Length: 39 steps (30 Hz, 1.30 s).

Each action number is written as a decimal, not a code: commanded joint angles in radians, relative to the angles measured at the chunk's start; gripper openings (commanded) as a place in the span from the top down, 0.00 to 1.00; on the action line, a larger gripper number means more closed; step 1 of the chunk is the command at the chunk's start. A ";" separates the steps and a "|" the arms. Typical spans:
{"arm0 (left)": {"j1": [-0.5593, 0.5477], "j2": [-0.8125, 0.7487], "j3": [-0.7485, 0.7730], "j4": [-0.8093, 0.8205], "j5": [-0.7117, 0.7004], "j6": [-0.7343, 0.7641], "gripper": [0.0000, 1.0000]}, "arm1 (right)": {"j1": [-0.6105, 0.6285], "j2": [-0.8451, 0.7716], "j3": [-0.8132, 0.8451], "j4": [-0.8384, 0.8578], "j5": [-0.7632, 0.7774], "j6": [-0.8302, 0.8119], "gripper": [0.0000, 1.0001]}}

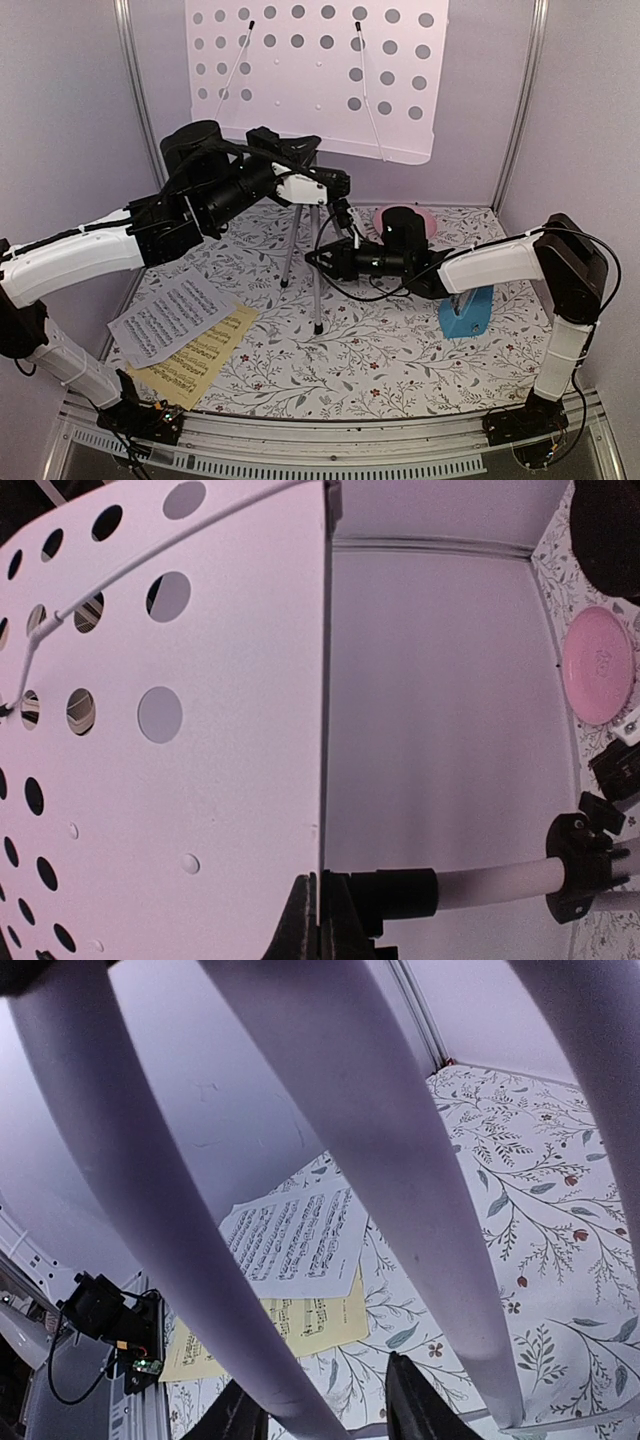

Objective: Set up the instrument practice props

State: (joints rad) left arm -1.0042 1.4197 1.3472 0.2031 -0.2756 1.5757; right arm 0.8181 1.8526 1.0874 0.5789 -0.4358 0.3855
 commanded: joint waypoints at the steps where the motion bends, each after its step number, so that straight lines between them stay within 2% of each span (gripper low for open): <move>1: -0.028 -0.005 0.024 0.223 0.015 -0.010 1.00 | 0.005 0.020 0.018 0.039 0.001 0.039 0.64; 8: -0.030 -0.002 0.013 0.220 0.013 -0.005 1.00 | 0.003 0.026 0.006 0.047 -0.028 0.048 0.87; 16: -0.034 0.025 0.029 0.209 0.023 0.002 1.00 | -0.008 0.024 -0.044 0.102 -0.051 0.089 1.00; 25: -0.044 0.017 0.003 0.225 0.015 0.000 0.96 | -0.025 0.014 -0.091 0.130 -0.077 0.105 1.00; 33: -0.044 -0.098 -0.091 0.206 0.041 -0.155 0.58 | -0.027 0.032 -0.070 0.114 -0.100 0.104 1.00; 37: -0.046 -0.180 -0.184 0.198 0.041 -0.266 0.47 | -0.026 0.039 -0.058 0.106 -0.108 0.107 1.00; 39: -0.050 -0.244 -0.254 0.200 0.045 -0.358 0.45 | -0.026 0.039 -0.055 0.105 -0.109 0.106 1.00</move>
State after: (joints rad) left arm -1.0405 1.2785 1.1908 0.3592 -0.2451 1.4002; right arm 0.8036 1.8660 1.0206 0.7319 -0.5262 0.3775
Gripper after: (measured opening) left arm 0.537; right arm 0.165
